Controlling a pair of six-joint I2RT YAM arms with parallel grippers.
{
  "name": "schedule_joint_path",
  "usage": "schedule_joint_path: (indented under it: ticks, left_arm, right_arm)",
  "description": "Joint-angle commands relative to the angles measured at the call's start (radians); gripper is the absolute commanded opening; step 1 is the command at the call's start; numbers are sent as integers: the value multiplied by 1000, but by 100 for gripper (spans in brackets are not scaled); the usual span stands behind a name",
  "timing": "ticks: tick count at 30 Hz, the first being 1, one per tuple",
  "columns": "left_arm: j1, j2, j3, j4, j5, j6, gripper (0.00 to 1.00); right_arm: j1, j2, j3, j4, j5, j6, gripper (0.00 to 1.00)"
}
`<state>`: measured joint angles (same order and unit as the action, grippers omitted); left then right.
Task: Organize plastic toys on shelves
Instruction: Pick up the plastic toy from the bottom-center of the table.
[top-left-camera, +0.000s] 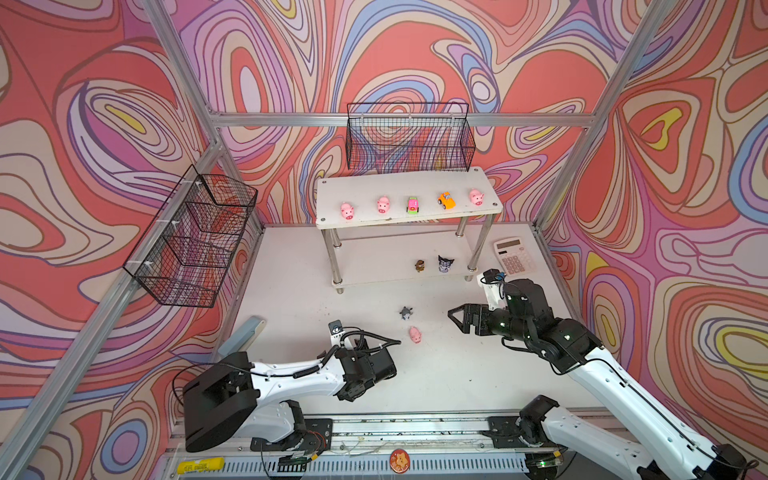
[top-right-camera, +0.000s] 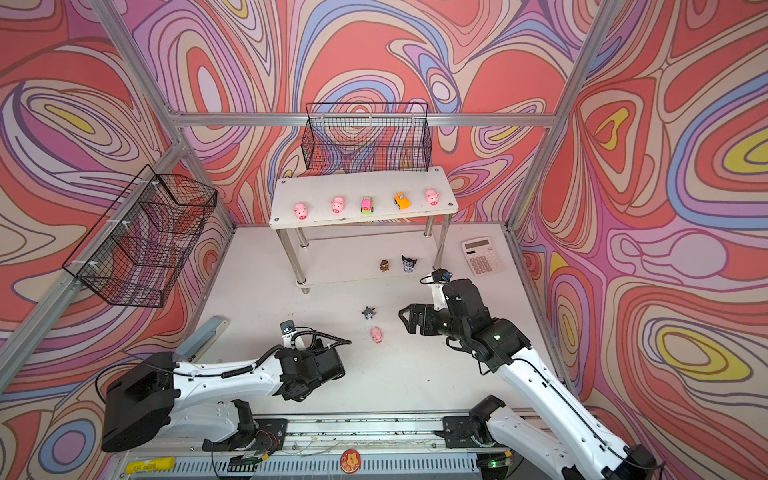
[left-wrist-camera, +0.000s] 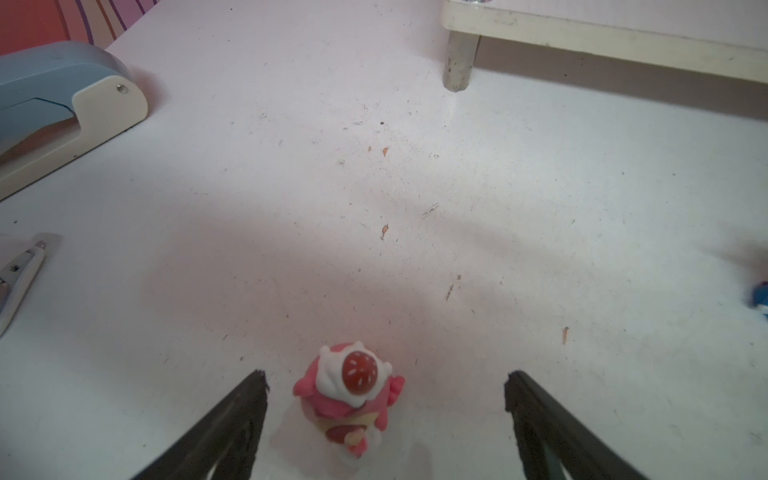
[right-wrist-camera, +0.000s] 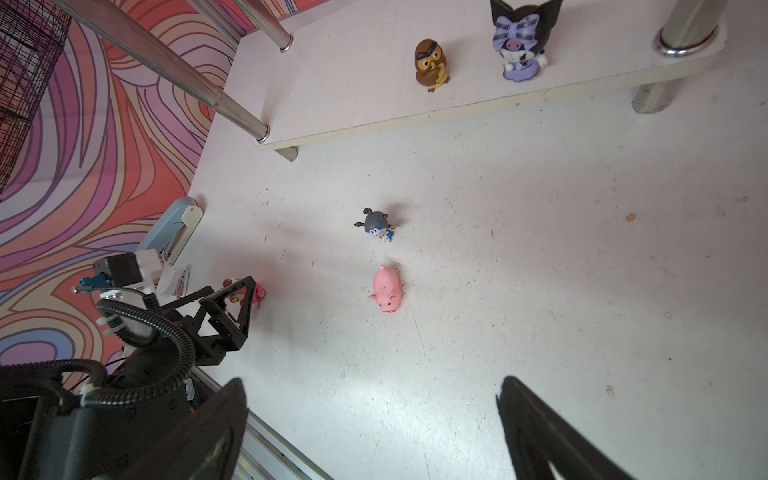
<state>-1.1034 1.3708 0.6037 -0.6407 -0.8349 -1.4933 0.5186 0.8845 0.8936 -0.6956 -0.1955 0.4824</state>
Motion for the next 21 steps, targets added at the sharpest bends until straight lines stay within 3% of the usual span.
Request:
schedule_joint_path:
  ticks: [1,6,16,21]
  left_arm:
    - [5,73,-6,68,13,-19,93]
    - [6,137,-13,96,17,-56,93]
    - [18,116,-54,110,-7,-70,91]
    - [22,96,-79,118,-15,-71,79]
  right_arm:
    - [4,-10,31,-20,9,-30,99]
    - [5,-13,44,-39,20,-42,98]
    - [4,-3,39,-35,26,-38,98]
    - [4,7,40,-31,28,-36,98]
